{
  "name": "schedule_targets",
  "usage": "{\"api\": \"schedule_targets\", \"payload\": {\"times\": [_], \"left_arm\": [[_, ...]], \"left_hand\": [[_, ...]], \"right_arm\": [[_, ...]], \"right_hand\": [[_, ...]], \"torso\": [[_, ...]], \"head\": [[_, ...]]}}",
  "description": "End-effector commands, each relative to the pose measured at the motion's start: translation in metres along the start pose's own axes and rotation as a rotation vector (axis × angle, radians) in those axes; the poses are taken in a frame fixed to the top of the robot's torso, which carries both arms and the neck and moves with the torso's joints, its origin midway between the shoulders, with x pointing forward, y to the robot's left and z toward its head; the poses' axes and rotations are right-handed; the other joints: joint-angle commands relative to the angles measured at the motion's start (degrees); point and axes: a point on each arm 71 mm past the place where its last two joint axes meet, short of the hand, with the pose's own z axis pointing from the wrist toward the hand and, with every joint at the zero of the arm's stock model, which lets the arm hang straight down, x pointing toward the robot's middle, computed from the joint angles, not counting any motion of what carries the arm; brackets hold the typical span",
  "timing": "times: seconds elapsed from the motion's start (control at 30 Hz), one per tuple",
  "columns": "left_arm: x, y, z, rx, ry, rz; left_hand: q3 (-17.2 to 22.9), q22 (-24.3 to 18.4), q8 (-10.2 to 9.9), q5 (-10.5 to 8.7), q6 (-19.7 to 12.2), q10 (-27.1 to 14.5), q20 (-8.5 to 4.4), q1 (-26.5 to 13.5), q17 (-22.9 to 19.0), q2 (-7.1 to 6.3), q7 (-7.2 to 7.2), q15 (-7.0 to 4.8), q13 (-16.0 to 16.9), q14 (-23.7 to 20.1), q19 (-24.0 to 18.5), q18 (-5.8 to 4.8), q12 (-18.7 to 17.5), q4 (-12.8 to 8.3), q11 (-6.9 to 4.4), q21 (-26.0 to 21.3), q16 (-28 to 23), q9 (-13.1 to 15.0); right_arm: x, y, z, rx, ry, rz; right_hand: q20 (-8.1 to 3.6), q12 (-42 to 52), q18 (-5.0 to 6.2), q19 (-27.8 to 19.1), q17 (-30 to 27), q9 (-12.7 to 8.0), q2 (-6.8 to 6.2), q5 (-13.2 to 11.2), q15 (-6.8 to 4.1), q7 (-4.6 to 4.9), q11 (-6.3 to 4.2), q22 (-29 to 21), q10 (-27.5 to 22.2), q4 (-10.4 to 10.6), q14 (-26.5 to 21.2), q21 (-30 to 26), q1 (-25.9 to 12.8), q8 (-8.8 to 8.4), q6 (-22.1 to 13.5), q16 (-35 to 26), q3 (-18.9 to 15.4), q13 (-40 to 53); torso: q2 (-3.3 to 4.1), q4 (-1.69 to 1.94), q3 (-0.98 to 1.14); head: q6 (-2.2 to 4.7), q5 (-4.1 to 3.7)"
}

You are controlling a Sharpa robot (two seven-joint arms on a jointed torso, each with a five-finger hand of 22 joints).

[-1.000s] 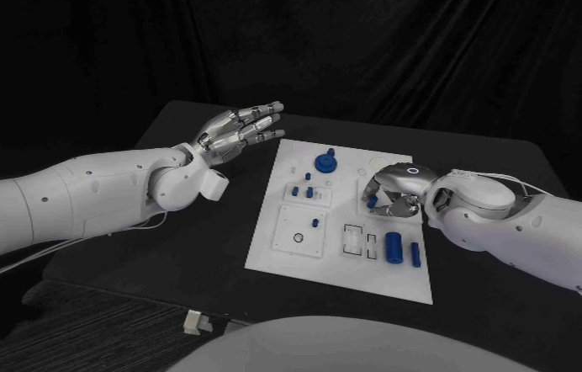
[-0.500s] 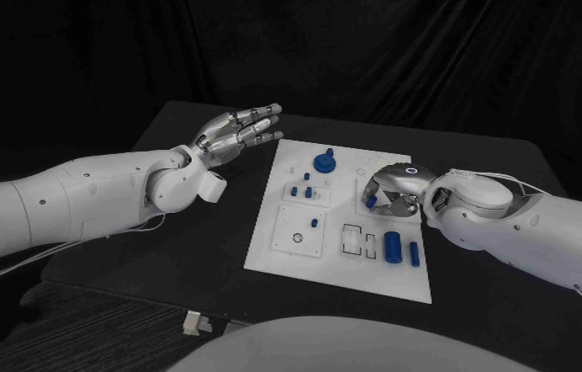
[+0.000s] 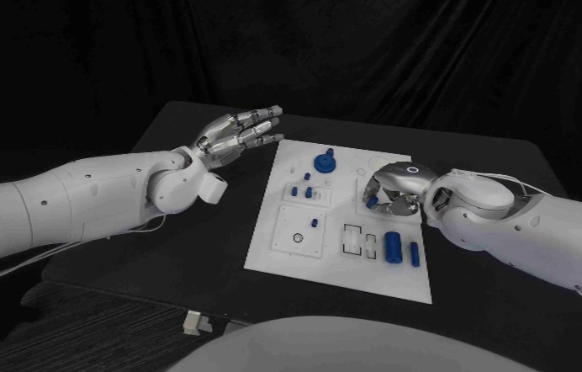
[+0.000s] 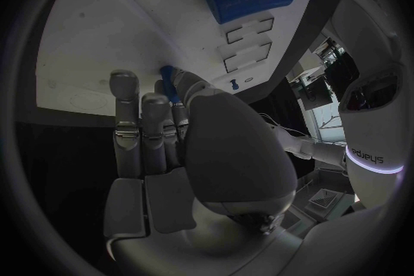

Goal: Assemble the parts on the task board

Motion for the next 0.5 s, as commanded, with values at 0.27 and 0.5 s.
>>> {"api": "schedule_targets", "payload": {"times": [0.27,0.5], "left_arm": [[0.002,0.001,0.000,0.005,0.010,-0.018],[0.002,0.001,0.000,0.004,0.009,-0.017]], "left_hand": [[0.33,-0.04,0.21,1.69,0.28,0.09,-0.06,0.85,0.10,0.26,0.23,0.43,0.07,0.14,0.60,0.39,0.33,-1.21,0.32,0.30,0.58,0.03],[0.39,-0.01,0.20,2.15,0.25,0.11,-0.05,0.90,0.11,0.32,0.23,0.46,0.08,0.17,0.69,0.38,0.36,-1.38,0.32,0.33,0.65,0.03]], "right_arm": [[-0.015,0.007,-0.009,-0.036,-0.124,-0.010],[-0.049,0.029,-0.017,-0.093,-0.184,-0.055]], "right_hand": [[-0.90,0.53,-0.61,0.19,-0.12,0.91,0.50,-0.53,-1.01,-0.35,-1.42,4.34,3.10,-1.58,0.35,1.76,1.50,0.73,1.50,-0.17,0.63,0.55],[-0.95,0.07,-0.61,0.08,-0.58,1.03,0.48,-1.22,-0.99,-0.31,-1.37,4.25,2.99,-1.56,0.35,1.69,1.09,0.45,1.24,-0.60,0.76,0.40]], "torso": [[0.00,0.00,0.00],[-0.02,0.04,0.00]], "head": [[-0.01,0.25],[-0.01,0.36]]}}
